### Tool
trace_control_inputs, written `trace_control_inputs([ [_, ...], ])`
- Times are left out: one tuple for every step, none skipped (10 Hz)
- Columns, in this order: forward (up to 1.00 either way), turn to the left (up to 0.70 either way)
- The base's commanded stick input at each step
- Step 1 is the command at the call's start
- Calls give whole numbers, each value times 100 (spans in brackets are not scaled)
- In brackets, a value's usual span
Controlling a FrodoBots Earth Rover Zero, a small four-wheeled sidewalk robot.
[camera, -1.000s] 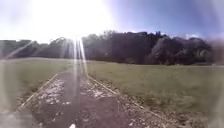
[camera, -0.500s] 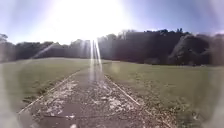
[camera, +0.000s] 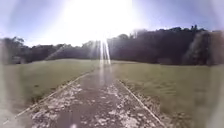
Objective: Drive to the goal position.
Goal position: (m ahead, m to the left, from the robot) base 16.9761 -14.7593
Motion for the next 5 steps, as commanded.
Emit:
trace_control_inputs([
  [100,-37],
  [100,-20],
  [100,-3],
  [100,-2],
  [100,0],
])
